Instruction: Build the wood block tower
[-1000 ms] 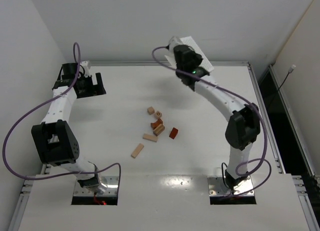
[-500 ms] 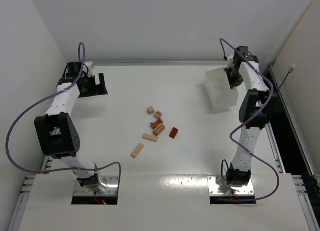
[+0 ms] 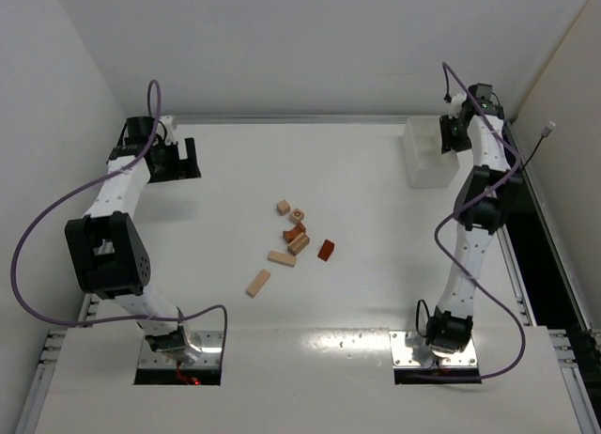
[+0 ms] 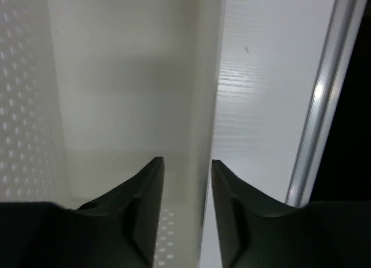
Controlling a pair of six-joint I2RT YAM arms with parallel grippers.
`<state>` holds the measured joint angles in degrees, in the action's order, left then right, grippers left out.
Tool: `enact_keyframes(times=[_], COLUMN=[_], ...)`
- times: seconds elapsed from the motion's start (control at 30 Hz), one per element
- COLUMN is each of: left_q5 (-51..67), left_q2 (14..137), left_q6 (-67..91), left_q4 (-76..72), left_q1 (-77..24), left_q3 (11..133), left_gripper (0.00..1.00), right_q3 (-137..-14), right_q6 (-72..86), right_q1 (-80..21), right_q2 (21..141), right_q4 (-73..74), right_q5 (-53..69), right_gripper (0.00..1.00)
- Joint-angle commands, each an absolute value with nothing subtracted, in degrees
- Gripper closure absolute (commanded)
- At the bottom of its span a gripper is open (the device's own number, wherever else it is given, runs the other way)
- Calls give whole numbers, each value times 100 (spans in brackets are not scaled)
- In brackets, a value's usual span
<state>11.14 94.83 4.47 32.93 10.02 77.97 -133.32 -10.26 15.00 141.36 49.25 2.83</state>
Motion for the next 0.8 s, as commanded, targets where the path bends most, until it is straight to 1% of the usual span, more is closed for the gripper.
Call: enact_keyframes(times=[0.0,0.07,0.1,0.17,0.2,0.27,0.3,0.33,0.43,0.47,0.5,0.57,0.6,0.63,0.67,0.7,0.77], left_q5=[1081,1028,1028,1028,1028,976,976,976,1107,1299,1431,1695,1748,1601,1269,1153,1151], left_q2=[9449,9448,9448,9387,9335,9281,9220,9220,8948,8860,8677,8474,8377,8298,8236,8235,8147], left_q6=[343,343,343,395,396,396,396,396,396,308,247,18,-104,-445,-622,-772,-1054], left_q4=[3296,3182,3182,3120,3120,3120,3120,3120,3182,3234,3234,3234,3356,3488,3785,3901,4034], left_q1=[940,940,940,940,940,940,940,940,888,888,818,643,207,-128,-489,-1145,-1650], left_q3=[7972,7866,7779,7699,7699,7699,7699,7699,7638,7585,7507,7357,7209,7207,7207,7207,7093], left_gripper=[1,1,1,1,1,1,1,1,1,1,1,1,1,1,1,1,1], right_q3=[-13597,-13597,-13597,-13597,-13379,-12844,-12066,-11676,-10427,-10119,-9507,-8836,-8093,-7694,-7134,-6928,-6549], right_q6=[-1063,-1063,-1063,-1063,-1133,-1134,-1134,-1134,-1187,-1187,-1291,-1572,-1634,-1913,-2116,-2597,-2978], right_q1=[1582,1582,1582,1582,1582,1582,1582,1582,1364,1301,1222,836,704,616,398,265,-131], right_q2=[14203,14203,14116,13949,13626,13055,12678,11847,10674,9904,9522,8775,8049,7677,7325,6764,6374], right_q4=[4886,4887,4887,4887,4956,4740,4546,4370,4175,4096,4026,3859,3536,3333,3244,3321,3523], right_q5=[597,598,598,667,842,1385,1537,1669,2205,2519,2696,2830,2943,3171,3112,2998,2892], right_gripper=[63,46,29,22,15,11,7,5,3,3,3,3,4,4,0,0,0])
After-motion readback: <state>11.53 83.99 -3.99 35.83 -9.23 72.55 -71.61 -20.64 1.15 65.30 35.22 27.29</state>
